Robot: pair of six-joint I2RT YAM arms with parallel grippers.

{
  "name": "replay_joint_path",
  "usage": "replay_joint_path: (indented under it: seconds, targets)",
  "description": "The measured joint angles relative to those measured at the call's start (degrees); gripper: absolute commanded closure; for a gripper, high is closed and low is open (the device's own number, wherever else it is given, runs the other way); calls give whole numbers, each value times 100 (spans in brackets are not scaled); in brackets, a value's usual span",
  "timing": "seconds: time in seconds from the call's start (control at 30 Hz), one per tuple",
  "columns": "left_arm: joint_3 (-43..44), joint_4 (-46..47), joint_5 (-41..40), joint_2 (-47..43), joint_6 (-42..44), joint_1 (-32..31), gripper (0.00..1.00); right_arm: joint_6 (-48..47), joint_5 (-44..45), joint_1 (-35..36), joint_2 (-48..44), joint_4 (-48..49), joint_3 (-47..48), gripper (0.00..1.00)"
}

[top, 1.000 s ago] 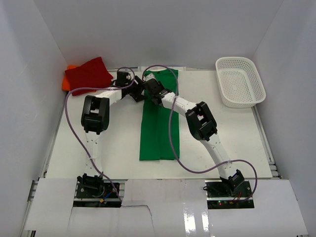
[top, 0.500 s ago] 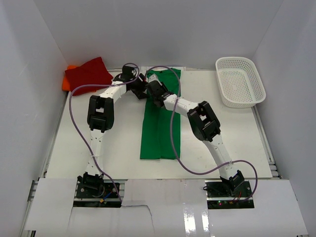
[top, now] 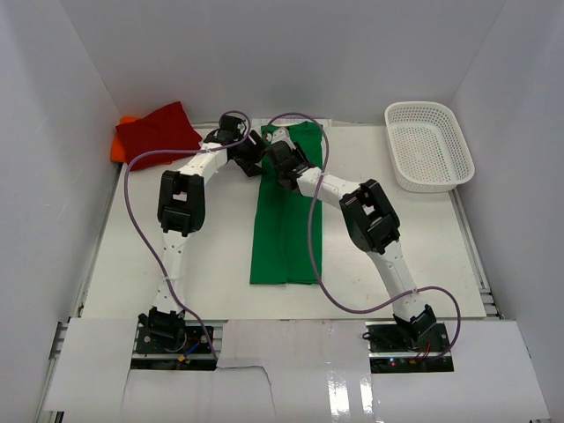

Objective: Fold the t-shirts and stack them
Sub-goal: Grab the bottom of the folded rectangular tshirt with both arms

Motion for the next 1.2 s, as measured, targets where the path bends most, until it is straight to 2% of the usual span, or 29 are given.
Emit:
replay_joint_path:
  seconds: [0.23, 0.47, 0.63, 0.8, 0.9, 0.97, 1.1, 1.2]
  targets:
    - [160, -168, 0, 61, 81, 20, 20, 599, -101, -289, -269, -437, -289, 54]
    - [446, -496, -2, 162, 234, 129, 20, 1497, -601, -481, -828, -1176, -739, 52]
    - [763, -986, -214, 205, 501, 225, 18, 1974, -1189, -455, -1875, -1703, -1427, 48]
    - [575, -1510, -529, -203, 951, 295, 16, 2365, -2105, -345, -3095, -2144, -2028, 42]
    - [11, -1797, -669, -1080, 1296, 319, 16, 2575, -2542, -98, -3755, -2291, -2695, 41]
    - [-610, -1849, -765, -2026, 1521, 337, 15, 2717, -2870, 116, -4113, -2299, -3283, 40]
    - [-2393, -1740, -890, -4708, 1882, 334, 15, 3075, -3670, 457, -4865, -2273, -4819, 39]
    - [-4015, -1552, -911, -6653, 1971, 304, 19, 3329, -4072, 470, -5394, -2304, -5676, 40]
